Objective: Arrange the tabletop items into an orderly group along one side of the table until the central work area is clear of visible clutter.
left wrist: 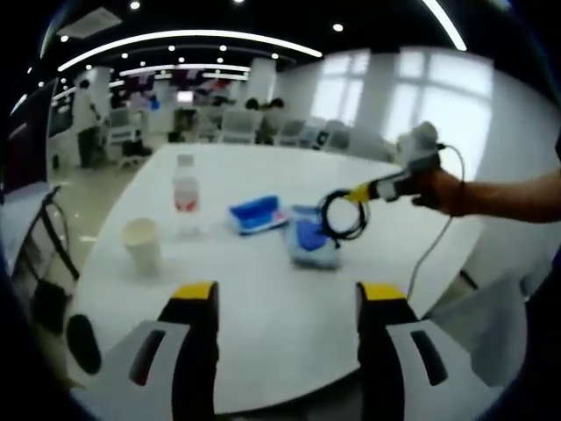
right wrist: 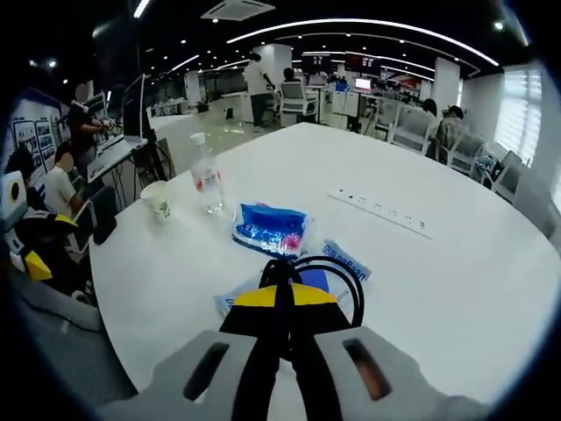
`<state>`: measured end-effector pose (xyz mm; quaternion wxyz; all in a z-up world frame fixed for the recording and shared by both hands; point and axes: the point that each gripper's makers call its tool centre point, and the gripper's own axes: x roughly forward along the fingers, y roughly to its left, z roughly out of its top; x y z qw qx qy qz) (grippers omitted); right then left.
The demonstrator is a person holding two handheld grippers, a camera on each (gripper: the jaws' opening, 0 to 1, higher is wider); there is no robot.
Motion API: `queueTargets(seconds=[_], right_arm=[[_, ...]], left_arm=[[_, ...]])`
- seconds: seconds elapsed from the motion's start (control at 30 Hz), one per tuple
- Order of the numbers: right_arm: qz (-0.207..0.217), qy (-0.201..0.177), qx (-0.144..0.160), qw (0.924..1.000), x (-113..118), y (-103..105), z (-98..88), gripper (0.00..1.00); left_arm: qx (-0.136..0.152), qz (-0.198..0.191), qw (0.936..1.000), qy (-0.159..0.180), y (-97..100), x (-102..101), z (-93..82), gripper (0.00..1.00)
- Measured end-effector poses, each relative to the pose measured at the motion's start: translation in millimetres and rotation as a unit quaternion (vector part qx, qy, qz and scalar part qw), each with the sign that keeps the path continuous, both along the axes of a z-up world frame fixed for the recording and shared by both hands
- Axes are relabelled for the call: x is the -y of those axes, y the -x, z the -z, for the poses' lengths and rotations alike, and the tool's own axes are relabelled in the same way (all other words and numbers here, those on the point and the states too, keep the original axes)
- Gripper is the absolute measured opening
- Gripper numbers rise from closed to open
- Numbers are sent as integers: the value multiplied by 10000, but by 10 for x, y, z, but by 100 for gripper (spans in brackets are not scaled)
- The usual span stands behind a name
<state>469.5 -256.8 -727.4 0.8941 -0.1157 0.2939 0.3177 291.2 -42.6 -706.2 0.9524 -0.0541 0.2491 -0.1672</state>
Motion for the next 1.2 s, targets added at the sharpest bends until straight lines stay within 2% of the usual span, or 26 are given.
queueTargets(seconds=[0.27, 0.6, 1.2], right_arm=[[210, -267, 21, 9994, 241, 76, -61, 2], [390, -258, 11, 9989, 450, 200, -64, 2], [562, -294, -200, 9978, 519, 336, 100, 2]], left_arm=[[-34, 102, 9999, -47, 14, 42, 14, 58], [-45, 233, 9997, -98, 25, 88, 24, 58], [16, 214, 9998, -1, 17, 91, -9, 58]])
